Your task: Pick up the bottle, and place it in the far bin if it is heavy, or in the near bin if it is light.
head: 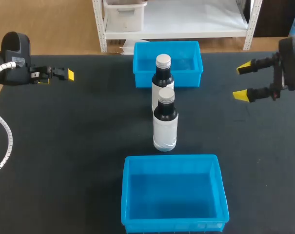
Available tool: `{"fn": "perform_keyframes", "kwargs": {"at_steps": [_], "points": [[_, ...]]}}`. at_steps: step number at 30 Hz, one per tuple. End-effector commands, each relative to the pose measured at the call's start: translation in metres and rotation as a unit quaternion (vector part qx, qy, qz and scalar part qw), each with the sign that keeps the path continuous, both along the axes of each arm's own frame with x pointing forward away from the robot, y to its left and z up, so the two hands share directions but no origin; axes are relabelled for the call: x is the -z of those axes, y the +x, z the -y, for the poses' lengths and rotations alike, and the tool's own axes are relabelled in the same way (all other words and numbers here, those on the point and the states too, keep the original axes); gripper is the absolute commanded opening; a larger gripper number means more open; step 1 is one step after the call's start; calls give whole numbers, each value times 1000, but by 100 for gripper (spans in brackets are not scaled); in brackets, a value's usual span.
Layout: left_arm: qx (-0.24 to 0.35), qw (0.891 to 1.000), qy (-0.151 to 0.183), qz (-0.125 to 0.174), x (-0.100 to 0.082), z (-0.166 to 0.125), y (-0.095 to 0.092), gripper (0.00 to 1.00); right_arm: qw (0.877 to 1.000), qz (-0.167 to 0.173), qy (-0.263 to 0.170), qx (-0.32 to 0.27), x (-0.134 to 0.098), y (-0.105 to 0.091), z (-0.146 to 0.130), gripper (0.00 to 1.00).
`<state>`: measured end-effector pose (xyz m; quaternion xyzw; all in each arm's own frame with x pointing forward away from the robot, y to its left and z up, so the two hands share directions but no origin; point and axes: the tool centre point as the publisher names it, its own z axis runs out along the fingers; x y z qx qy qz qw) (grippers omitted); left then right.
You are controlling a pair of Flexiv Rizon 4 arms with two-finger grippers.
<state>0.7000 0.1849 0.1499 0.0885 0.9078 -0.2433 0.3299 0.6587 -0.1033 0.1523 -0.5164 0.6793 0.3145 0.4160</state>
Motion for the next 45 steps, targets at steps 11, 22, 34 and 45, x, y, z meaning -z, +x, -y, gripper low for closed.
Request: {"fn": "perform_keyframes", "kwargs": {"at_steps": [11, 22, 34, 45], "points": [[0, 1000, 0, 0, 0, 0, 0, 100, 977, -26, 101, -183, 9, -10, -60, 100], [0, 1000, 0, 0, 0, 0, 0, 100, 982, -28, 103, -157, 14, -21, -92, 100], [0, 1000, 0, 0, 0, 0, 0, 100, 984, -22, 122, -127, 18, -27, -116, 100], [0, 1000, 0, 0, 0, 0, 0, 100, 981, -27, 135, -139, 18, -29, -141, 100]]}}
